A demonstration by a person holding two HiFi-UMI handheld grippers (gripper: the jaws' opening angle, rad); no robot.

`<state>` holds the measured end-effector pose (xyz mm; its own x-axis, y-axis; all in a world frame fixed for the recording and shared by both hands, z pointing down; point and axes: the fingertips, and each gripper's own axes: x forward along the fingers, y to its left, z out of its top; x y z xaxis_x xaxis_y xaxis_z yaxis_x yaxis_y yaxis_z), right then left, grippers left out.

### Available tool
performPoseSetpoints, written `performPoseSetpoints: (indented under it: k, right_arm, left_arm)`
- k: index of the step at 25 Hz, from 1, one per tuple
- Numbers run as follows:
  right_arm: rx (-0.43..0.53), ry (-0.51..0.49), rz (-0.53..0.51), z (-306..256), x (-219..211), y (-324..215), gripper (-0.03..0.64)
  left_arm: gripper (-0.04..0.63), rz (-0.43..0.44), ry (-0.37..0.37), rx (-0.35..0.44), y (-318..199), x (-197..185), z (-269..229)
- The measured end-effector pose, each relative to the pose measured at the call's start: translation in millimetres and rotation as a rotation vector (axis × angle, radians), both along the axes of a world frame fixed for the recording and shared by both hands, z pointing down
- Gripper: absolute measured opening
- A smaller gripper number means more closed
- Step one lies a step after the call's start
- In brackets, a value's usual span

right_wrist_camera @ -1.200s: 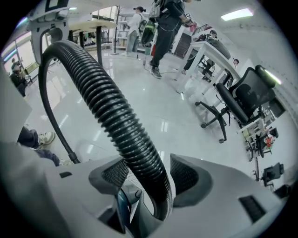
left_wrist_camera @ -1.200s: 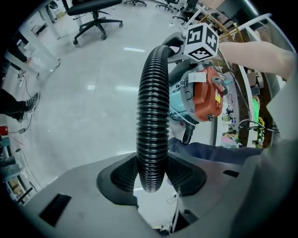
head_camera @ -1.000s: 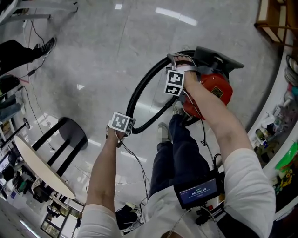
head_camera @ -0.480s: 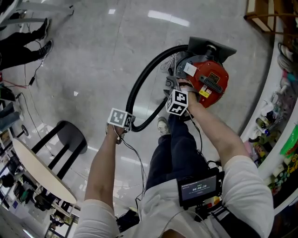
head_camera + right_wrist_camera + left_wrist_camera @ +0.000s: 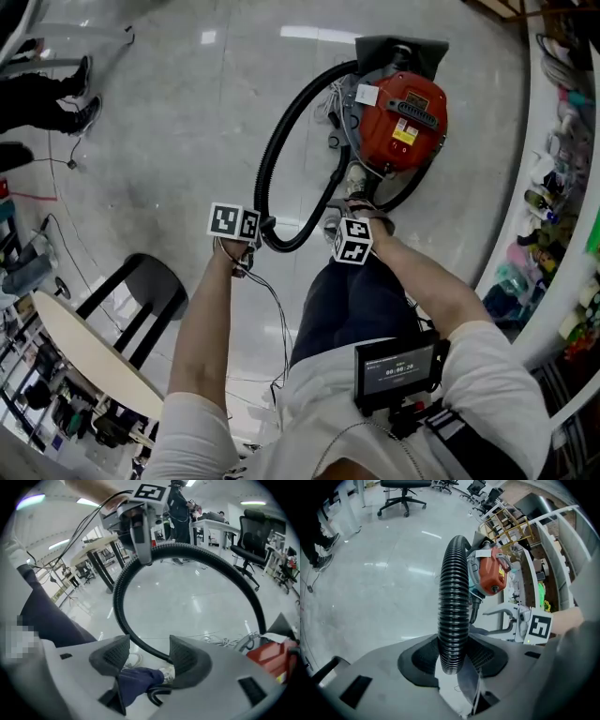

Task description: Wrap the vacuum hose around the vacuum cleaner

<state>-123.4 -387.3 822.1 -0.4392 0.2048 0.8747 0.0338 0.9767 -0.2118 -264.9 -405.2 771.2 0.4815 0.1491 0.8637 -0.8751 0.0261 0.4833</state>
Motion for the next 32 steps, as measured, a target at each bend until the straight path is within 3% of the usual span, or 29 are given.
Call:
performPoseSetpoints:
  k: [9, 17, 23, 28, 29, 30, 32]
  right_arm:
    - [-0.083, -0.087, -0.067, -35, -17, 107, 0.261]
    - [-0.128, -0.047, -0.075, -17, 16, 157, 0.261]
    - [-0.102, -0.045, -0.126, -5, 38, 183, 0.261]
    - [-0.042, -0.036, -0.042, -3, 50, 183, 0.259]
    - [-0.043, -0.032, -0.021, -4, 54, 183, 0.246]
    - [-0.050, -0.029, 0.000, -6, 58, 185, 0.183]
    - [-0.073, -0.017, 0.025, -10, 67, 190, 0.163]
  left_arm:
    - [0.167, -0.110, 0.150, -0.014, 13, 41, -24]
    - [0.167, -0.154, 0.235, -0.028, 20, 68, -40]
    - [0.167, -0.263, 0.326, -0.041, 17, 86, -49]
    - [0.166, -0.280, 0.387, -0.057, 20, 102, -58]
    - [0.166, -0.275, 0.388, -0.061, 22, 105, -59]
    - [0.166, -0.268, 0.385, -0.067, 24, 108, -60]
    - [0.167, -0.250, 0.377, -0.080, 30, 113, -59]
